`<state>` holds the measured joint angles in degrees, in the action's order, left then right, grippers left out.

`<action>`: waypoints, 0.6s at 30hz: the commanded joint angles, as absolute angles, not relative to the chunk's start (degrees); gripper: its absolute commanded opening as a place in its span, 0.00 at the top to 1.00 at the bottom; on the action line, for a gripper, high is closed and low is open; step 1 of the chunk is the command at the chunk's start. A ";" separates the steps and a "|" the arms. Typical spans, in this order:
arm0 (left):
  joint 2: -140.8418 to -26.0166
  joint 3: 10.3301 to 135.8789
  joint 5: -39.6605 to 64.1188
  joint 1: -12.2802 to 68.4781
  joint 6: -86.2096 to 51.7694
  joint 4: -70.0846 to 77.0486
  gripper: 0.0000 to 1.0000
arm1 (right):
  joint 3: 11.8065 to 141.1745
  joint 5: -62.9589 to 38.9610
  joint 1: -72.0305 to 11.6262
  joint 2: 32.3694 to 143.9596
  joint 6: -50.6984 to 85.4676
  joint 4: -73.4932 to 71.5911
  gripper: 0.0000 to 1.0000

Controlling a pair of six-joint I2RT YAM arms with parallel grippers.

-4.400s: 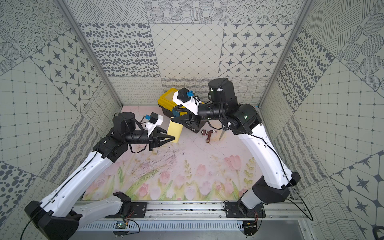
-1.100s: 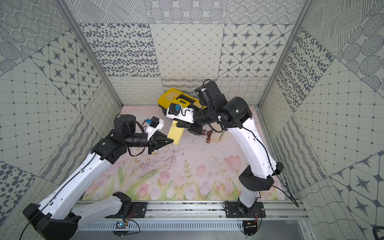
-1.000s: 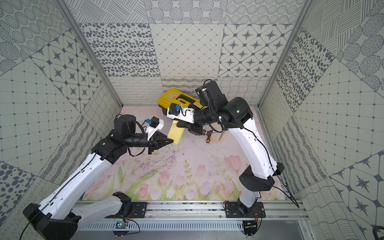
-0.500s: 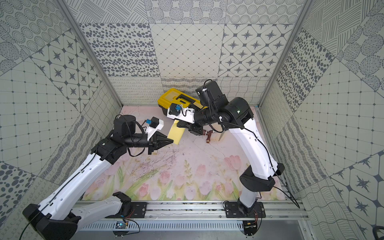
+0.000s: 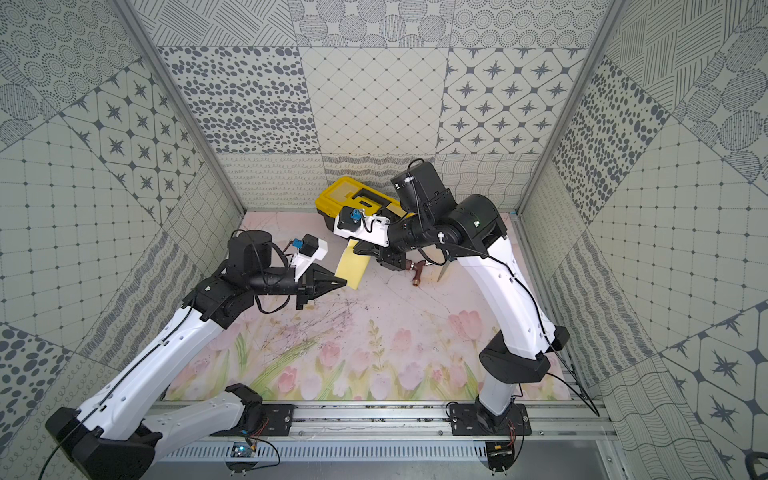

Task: Fold the square paper along the opposite sides
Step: Smooth out the paper.

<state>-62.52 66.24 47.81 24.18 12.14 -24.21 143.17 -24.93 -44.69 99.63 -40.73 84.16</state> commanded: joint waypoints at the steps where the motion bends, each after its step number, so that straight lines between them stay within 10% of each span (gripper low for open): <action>1: -62.18 66.18 48.37 24.12 12.75 -22.46 1.00 | 142.56 -24.74 -45.09 97.98 -40.34 82.10 1.00; 7: -62.18 65.97 48.39 24.17 12.33 -21.98 1.00 | 142.22 -24.52 -45.17 97.71 -40.28 81.83 1.00; 13: -60.80 64.53 46.11 24.18 9.76 -17.60 1.00 | 139.56 -21.59 -45.18 96.01 -38.19 77.97 0.24; 18: -56.88 60.46 40.39 24.18 5.22 -7.90 1.00 | 122.12 -13.36 -45.10 85.09 -30.71 56.67 0.03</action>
